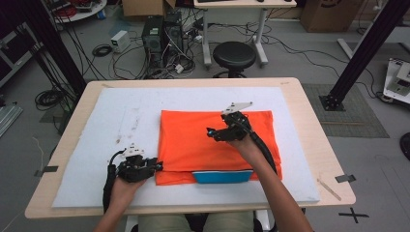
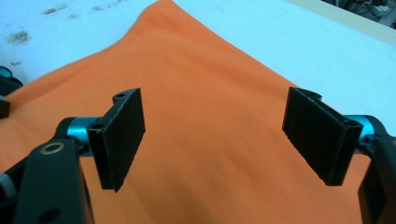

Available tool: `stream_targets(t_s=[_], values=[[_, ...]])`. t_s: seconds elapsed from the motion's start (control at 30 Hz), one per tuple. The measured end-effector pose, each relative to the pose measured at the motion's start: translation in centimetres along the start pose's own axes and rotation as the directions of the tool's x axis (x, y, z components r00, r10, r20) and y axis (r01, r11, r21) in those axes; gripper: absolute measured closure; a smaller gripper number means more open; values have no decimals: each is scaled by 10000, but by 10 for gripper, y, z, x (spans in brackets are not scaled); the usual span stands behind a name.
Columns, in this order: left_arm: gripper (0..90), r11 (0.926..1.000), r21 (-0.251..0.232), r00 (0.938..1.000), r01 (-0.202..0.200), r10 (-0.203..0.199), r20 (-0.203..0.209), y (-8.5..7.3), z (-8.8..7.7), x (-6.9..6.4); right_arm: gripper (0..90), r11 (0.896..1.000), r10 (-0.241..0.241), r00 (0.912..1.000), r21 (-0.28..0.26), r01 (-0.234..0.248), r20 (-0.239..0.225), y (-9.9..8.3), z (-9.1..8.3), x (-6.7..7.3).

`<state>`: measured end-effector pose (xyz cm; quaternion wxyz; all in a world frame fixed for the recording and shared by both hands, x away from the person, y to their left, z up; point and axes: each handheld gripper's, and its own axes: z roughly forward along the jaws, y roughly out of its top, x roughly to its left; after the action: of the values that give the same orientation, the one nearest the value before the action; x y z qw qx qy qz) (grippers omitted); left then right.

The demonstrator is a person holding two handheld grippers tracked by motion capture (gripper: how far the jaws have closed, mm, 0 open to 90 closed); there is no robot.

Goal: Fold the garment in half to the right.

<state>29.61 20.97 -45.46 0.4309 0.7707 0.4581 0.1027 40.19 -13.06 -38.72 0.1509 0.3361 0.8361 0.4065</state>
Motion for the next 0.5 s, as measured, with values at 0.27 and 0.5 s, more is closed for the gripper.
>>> stream_targets(t_s=[0.27, 0.5], values=[[775, 9999, 70, 9998, -137, 136, 136, 0, 0, -2, 214, 9993, -293, 9987, 214, 302, -427, 27, 26, 11], [801, 9996, 14, 9996, -270, 270, 117, 0, 1, -2, 217, 9969, -500, 9958, 568, 544, -765, 47, 52, 21]])
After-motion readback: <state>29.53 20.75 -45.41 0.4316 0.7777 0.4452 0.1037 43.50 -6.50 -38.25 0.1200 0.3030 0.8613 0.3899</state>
